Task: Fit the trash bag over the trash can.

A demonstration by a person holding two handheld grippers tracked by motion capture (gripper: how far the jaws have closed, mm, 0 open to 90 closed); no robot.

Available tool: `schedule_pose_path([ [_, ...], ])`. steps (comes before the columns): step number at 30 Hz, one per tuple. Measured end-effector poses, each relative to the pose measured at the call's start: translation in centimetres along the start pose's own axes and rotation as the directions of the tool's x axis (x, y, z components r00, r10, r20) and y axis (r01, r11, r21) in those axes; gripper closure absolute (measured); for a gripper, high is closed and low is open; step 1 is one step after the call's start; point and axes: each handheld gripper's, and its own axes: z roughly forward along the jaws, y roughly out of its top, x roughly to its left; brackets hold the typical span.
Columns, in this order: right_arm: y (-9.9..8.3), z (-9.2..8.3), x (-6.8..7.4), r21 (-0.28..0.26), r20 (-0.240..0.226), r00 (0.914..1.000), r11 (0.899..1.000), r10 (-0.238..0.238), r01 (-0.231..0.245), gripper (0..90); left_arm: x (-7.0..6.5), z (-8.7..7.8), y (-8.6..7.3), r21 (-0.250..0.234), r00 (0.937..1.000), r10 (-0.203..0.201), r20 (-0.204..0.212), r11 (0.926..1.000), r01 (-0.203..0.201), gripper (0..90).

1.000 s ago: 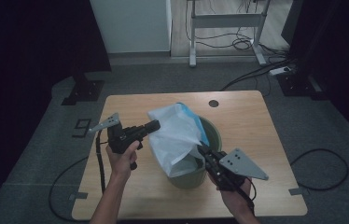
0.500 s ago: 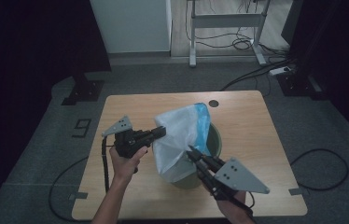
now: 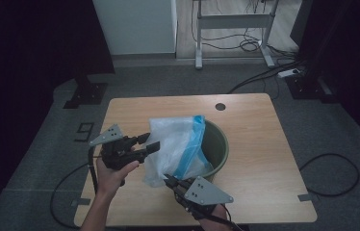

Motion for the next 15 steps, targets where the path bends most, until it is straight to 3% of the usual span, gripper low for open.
schedule_pose_path([
  [8, -0.5, 0.2, -0.8, 0.009, 0.018, 0.9992, 0.999, 0.036, -0.036, 88.4, -2.2, 0.5, -0.1, 0.021, 0.9994, 0.001, 0.036, 0.9998, -0.001, 34.8],
  [11, -0.6, 0.3, -1.0, 0.011, 0.024, 0.9986, 0.999, 0.046, -0.047, 88.4, -2.6, 0.2, 0.0, -0.007, 0.9988, 0.011, -0.047, 0.9999, -0.011, 29.5],
  [15, -0.7, 0.2, -1.2, 0.015, 0.03, 0.9979, 0.998, 0.057, -0.057, 88.4, -2.2, -1.2, 0.3, -0.084, 0.9957, -0.02, -0.09, 0.9964, 0.013, 26.9],
])
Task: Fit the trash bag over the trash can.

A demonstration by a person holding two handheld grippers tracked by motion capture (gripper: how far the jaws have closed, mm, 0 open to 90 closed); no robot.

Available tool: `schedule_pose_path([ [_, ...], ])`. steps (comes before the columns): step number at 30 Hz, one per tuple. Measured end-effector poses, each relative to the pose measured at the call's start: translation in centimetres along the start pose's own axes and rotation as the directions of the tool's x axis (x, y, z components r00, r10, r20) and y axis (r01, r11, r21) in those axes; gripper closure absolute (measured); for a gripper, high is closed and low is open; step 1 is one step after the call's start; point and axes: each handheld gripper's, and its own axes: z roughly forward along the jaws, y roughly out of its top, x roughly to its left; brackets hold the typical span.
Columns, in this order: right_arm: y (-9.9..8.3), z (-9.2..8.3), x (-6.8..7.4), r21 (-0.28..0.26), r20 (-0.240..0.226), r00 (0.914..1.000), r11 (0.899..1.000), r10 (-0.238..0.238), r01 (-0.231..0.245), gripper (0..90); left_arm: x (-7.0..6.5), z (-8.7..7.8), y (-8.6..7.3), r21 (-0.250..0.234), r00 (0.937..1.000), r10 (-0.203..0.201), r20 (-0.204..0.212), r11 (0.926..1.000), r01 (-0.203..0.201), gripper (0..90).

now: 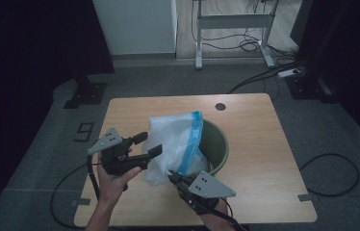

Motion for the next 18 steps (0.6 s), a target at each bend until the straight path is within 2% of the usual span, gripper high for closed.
schedule_pose_path([
  [3, 0.0, 0.1, -0.3, 0.006, 0.005, 0.9999, 1.0, 0.013, -0.013, 88.3, 0.0, -1.1, 0.2, -0.045, 0.9996, 0.005, -0.028, 0.999, -0.007, 27.0],
  [6, 0.0, 0.3, -0.6, 0.008, 0.004, 0.9996, 1.0, 0.03, -0.03, 88.3, -0.3, -1.3, 0.2, -0.026, 0.9997, 0.024, -0.004, 0.9994, -0.024, 27.9],
  [9, 0.0, 0.5, -0.5, 0.011, 0.004, 0.9995, 0.999, 0.031, -0.031, 88.3, -0.8, -0.4, 0.1, 0.03, 0.9988, 0.041, 0.026, 0.9986, -0.042, 29.2],
  [11, 0.0, 0.5, -0.3, 0.013, 0.003, 0.9996, 1.0, 0.027, -0.027, 88.2, -1.0, 0.6, 0.0, 0.079, 0.9971, 0.05, 0.058, 0.9954, -0.054, 29.7],
  [15, 0.0, 0.6, -0.1, 0.017, 0.002, 0.9998, 1.0, 0.018, -0.018, 88.1, -1.4, 2.3, -0.3, 0.145, 0.9945, 0.043, 0.096, 0.9878, -0.057, 28.2],
  [18, 0.1, 0.6, -0.1, 0.02, 0.003, 0.9999, 1.0, 0.013, -0.013, 88.2, -1.7, 3.2, -0.5, 0.175, 0.9935, 0.039, 0.107, 0.9829, -0.058, 26.8],
])
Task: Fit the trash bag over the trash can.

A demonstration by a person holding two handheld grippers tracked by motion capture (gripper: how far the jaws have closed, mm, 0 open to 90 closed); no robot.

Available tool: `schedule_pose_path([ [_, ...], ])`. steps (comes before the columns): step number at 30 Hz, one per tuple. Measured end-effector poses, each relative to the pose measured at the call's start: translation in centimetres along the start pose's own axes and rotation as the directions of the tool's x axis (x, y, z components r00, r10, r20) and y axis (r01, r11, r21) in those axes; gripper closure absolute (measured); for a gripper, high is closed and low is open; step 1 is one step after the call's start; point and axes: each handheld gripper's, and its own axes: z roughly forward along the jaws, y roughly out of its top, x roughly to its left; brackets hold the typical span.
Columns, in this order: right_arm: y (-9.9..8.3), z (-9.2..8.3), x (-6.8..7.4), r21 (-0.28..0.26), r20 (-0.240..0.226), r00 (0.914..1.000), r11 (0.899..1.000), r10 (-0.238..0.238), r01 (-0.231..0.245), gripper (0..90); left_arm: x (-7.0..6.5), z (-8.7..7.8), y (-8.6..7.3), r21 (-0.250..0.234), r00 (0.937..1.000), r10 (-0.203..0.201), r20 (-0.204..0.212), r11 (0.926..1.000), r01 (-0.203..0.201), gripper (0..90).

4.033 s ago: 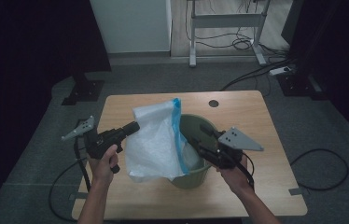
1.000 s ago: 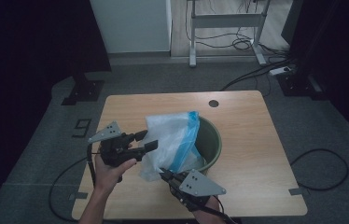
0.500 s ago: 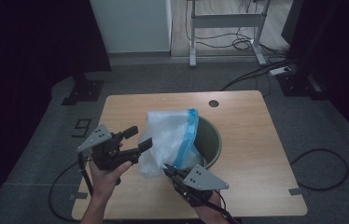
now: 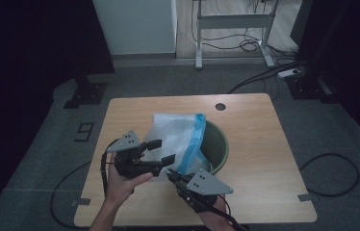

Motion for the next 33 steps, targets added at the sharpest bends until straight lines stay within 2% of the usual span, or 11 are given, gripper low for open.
schedule_pose_path([
  [5, 0.0, -0.1, 0.1, 0.002, 0.002, 0.9999, 1.0, -0.01, 0.01, 88.1, -0.3, 1.4, -0.3, 0.062, 0.999, 0.021, -0.04, 0.9979, -0.019, 30.0],
  [7, 0.0, -0.1, 0.2, 0.002, 0.0, 0.9999, 1.0, -0.014, 0.014, 87.9, -0.3, 1.7, -0.6, 0.071, 0.9975, 0.021, -0.067, 0.9973, -0.016, 41.8],
  [11, -0.1, -0.2, 0.4, 0.005, 0.0, 0.9997, 1.0, -0.025, 0.025, 86.7, 0.1, 1.8, -1.0, 0.071, 0.9995, 0.012, -0.028, 0.9974, -0.01, 71.2],
  [15, -0.3, -0.2, 0.5, 0.01, -0.013, 0.9996, 1.0, -0.024, 0.024, 82.1, 0.7, 1.3, -1.3, 0.02, 0.9999, -0.008, 0.007, 0.9998, 0.008, 85.1],
  [18, -0.6, -0.5, 0.6, 0.007, -0.029, 0.9994, 1.0, -0.018, 0.019, 75.9, 1.5, 0.5, -1.6, -0.057, 0.9966, -0.047, 0.067, 0.997, 0.051, 88.0],
  [20, -0.8, -1.0, 0.7, -0.002, -0.037, 0.9992, 1.0, -0.013, 0.013, 70.8, 2.1, -0.2, -1.8, -0.109, 0.9922, -0.073, 0.101, 0.9905, 0.084, 88.5],
  [23, -0.8, -1.7, 0.6, -0.014, -0.042, 0.9991, 1.0, -0.009, 0.009, 66.3, 2.4, -0.7, -2.0, -0.137, 0.9891, -0.081, 0.123, 0.9858, 0.097, 88.8],
  [26, -0.5, -3.4, 0.0, -0.055, -0.012, 0.9999, 0.998, -0.002, 0.001, 59.7, 2.9, -1.3, -2.3, -0.174, 0.9817, -0.099, 0.163, 0.9764, 0.128, 88.8],
  [27, 0.0, -4.2, -0.8, -0.076, 0.028, 0.9996, 0.997, 0.008, -0.006, 57.8, 3.1, -1.5, -2.4, -0.18, 0.9788, -0.105, 0.176, 0.9741, 0.137, 88.9],
  [29, 0.5, -4.5, -1.8, -0.085, 0.056, 0.9979, 0.996, 0.032, -0.027, 57.4, 3.3, -1.7, -2.7, -0.196, 0.9741, -0.117, 0.194, 0.9682, 0.155, 88.9],
  [33, 1.2, -4.3, -3.2, -0.087, 0.078, 0.9957, 0.995, 0.049, -0.042, 56.7, 3.4, -1.6, -2.9, -0.202, 0.9714, -0.125, 0.202, 0.9651, 0.166, 88.9],
])
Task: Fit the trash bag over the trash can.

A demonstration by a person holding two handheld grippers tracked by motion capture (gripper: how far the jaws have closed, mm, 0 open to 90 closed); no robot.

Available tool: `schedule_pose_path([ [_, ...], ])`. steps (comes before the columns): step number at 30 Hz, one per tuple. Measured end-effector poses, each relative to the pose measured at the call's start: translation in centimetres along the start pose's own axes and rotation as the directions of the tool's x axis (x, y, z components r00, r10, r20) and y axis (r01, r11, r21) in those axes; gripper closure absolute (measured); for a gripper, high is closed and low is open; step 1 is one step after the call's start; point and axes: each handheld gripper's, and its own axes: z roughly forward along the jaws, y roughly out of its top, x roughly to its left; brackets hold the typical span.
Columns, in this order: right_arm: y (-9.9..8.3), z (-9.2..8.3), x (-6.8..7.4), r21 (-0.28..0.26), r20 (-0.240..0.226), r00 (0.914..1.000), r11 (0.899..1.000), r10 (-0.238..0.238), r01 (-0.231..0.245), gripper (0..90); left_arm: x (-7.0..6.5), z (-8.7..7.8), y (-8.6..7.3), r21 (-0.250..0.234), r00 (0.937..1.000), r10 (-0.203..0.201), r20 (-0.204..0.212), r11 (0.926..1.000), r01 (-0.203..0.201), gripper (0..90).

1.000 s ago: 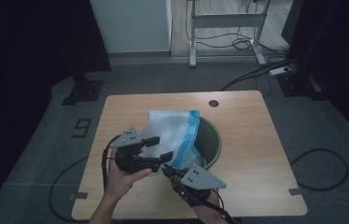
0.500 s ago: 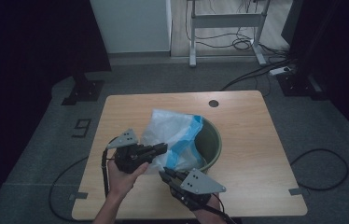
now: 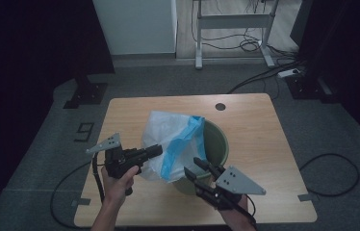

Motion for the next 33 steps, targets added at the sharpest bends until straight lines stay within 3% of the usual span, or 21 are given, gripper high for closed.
schedule_pose_path([
  [5, 0.6, 2.1, -1.5, 0.002, 0.034, 0.999, 1.0, 0.03, -0.03, 56.1, 0.0, 0.4, 0.0, -0.001, 1.0, 0.005, 0.007, 1.0, -0.005, 88.9],
  [10, 1.4, 4.0, -2.8, 0.003, 0.037, 0.9958, 0.996, 0.084, -0.084, 56.9, 0.2, 0.5, 0.2, 0.002, 0.9999, 0.009, 0.014, 1.0, -0.009, 88.9],
  [13, 1.9, 4.7, -4.0, -0.008, 0.006, 0.9899, 0.99, 0.141, -0.141, 70.2, 0.6, 0.4, 0.3, -0.008, 0.9998, -0.002, 0.021, 1.0, 0.003, 89.0],
  [14, 2.2, 4.9, -4.4, -0.013, -0.02, 0.9879, 0.988, 0.154, -0.154, 81.0, 0.7, 0.4, 0.3, -0.011, 0.9997, -0.007, 0.022, 0.9999, 0.007, 89.0],
  [16, 2.5, 4.9, -4.7, -0.025, -0.045, 0.9865, 0.987, 0.158, -0.159, 88.3, 0.9, 0.3, 0.3, -0.016, 0.9997, -0.015, 0.02, 0.9998, 0.015, 89.0],
  [21, 3.0, 4.6, -5.0, -0.027, -0.021, 0.9949, 0.995, 0.099, -0.1, 89.1, 1.5, 0.2, 0.4, -0.056, 0.9997, -0.022, 0.011, 0.9982, 0.022, 88.5],
  [25, 3.2, 4.2, -5.8, -0.017, 0.03, 0.998, 0.998, 0.056, -0.056, 89.1, 2.5, 0.1, 0.8, -0.102, 0.9971, -0.011, -0.076, 0.9948, 0.004, 88.4],
  [28, 3.6, 4.0, -6.9, -0.002, 0.059, 0.9976, 0.999, 0.037, -0.037, 89.0, 3.8, 0.2, 1.2, -0.152, 0.996, -0.054, -0.072, 0.9874, 0.042, 88.9],
  [33, 5.0, 3.9, -9.8, 0.014, 0.124, 0.9922, 1.0, 0.016, -0.018, 89.1, 5.1, 1.2, 2.7, -0.179, 0.9935, -0.073, -0.087, 0.9822, 0.056, 89.3],
])
